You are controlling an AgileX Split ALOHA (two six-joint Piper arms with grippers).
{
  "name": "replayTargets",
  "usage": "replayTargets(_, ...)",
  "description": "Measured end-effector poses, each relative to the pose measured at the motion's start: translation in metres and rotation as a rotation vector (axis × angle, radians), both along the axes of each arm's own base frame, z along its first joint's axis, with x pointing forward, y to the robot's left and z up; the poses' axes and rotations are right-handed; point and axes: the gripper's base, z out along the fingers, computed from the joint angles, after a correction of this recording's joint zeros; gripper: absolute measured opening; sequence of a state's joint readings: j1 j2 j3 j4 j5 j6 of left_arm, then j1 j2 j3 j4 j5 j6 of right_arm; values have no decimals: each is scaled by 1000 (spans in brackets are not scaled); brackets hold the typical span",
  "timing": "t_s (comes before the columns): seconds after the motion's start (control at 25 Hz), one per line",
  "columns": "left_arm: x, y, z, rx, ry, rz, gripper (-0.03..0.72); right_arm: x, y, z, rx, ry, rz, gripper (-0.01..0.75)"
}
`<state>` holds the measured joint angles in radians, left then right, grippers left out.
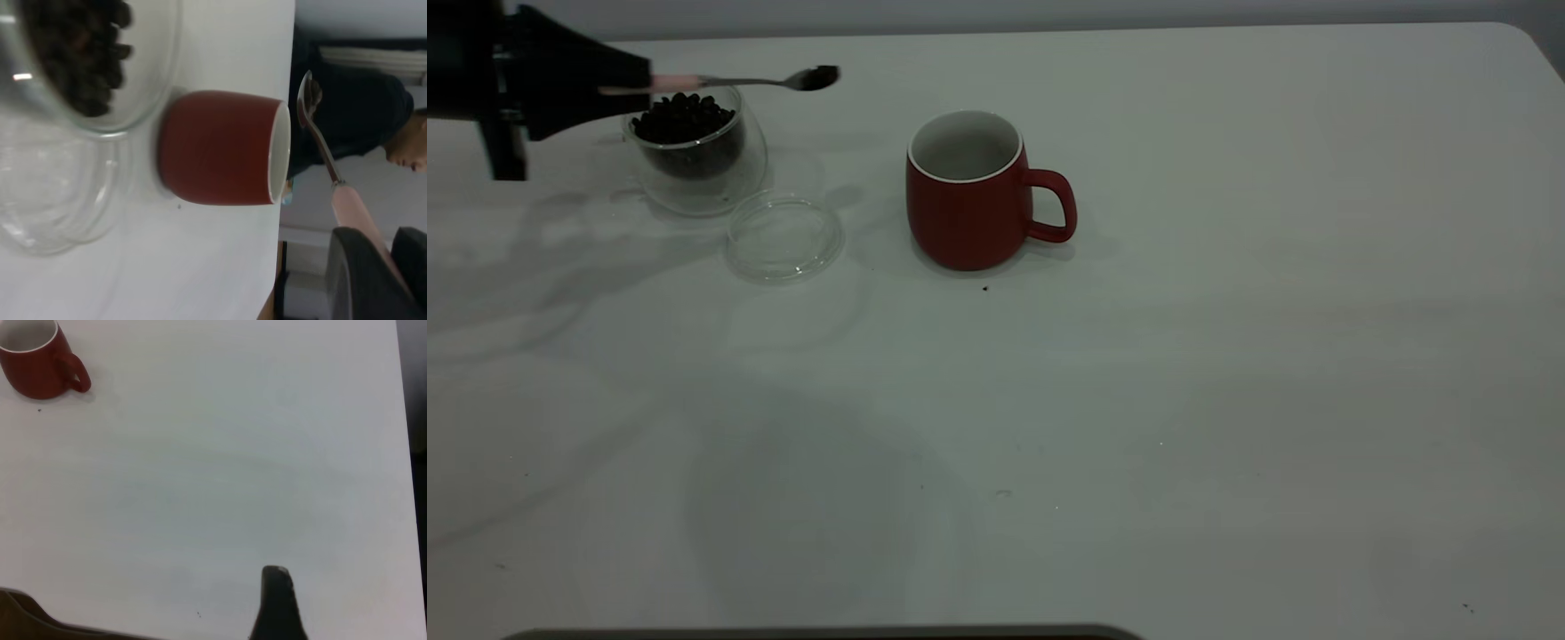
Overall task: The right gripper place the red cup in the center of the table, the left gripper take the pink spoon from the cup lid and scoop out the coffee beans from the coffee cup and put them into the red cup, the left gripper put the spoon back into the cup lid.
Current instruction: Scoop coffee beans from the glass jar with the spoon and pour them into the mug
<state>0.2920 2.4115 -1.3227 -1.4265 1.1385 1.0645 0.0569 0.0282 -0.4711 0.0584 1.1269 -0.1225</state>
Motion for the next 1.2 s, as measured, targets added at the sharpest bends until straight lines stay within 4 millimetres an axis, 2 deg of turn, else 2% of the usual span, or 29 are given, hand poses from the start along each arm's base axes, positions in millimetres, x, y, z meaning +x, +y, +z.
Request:
replayTargets(0.2, 2, -25, 0, -4, -5, -58, 124, 0, 0, 0, 0, 0, 0, 590)
replayTargets(0.56, 1, -59, 1, -6, -6, -140, 124, 0, 0, 0, 0, 0, 0, 590)
replayTargets(1.0, -1, -79, -2, 26, -48, -202, 124, 0, 0, 0, 0, 0, 0, 590)
replayTargets(1.2, 2, -81, -6, 97, -104, -201, 124, 0, 0, 0, 0, 0, 0, 590)
